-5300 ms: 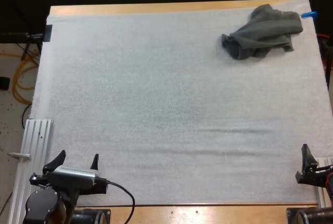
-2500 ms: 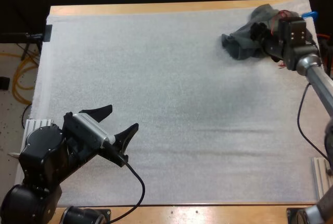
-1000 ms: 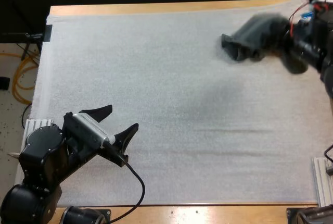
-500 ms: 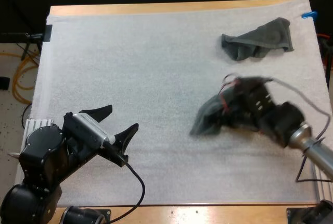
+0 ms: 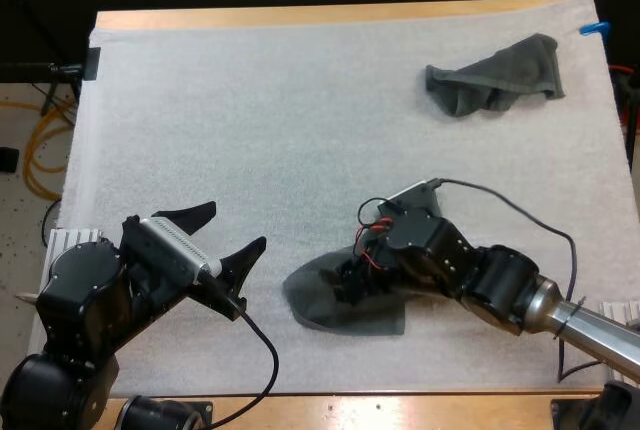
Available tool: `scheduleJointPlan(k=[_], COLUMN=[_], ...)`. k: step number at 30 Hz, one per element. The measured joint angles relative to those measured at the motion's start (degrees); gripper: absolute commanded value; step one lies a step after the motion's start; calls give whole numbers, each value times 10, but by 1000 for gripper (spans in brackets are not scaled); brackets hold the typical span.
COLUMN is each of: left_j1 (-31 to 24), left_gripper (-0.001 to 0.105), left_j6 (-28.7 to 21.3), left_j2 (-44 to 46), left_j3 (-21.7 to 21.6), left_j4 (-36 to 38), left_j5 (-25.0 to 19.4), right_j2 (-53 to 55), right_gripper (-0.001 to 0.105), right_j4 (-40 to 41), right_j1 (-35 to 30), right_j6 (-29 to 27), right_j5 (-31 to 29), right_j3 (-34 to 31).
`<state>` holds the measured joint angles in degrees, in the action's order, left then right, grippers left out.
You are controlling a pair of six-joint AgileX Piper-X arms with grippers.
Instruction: Pick towel from pile fold and stack
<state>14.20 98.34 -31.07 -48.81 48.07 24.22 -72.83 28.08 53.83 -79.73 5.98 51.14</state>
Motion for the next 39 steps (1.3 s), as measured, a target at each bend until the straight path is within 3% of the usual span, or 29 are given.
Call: scheduleJointPlan(k=[5, 12, 19, 24, 35, 39], left_j1=[0, 0, 0, 0, 0, 0], left_gripper=[70, 70, 70, 70, 70, 70], left_j6=[0, 0, 0, 0, 0, 0], left_j2=[0, 0, 0, 0, 0, 0], left_j3=[0, 0, 0, 0, 0, 0], left_j4=[24, 49, 50, 50, 79, 126], left_j5=[0, 0, 0, 0, 5, 5], right_j2=[0, 0, 0, -5, -147, -181], right_gripper=[78, 78, 78, 78, 76, 55], right_j4=[0, 15, 100, 169, 171, 169], right_j1=[-47, -179, -270, -282, -282, -282], right_j6=[-20, -21, -38, -91, -96, -96], right_j5=[-18, -26, -17, 10, 77, 92], right_j3=[0, 0, 0, 0, -8, -8])
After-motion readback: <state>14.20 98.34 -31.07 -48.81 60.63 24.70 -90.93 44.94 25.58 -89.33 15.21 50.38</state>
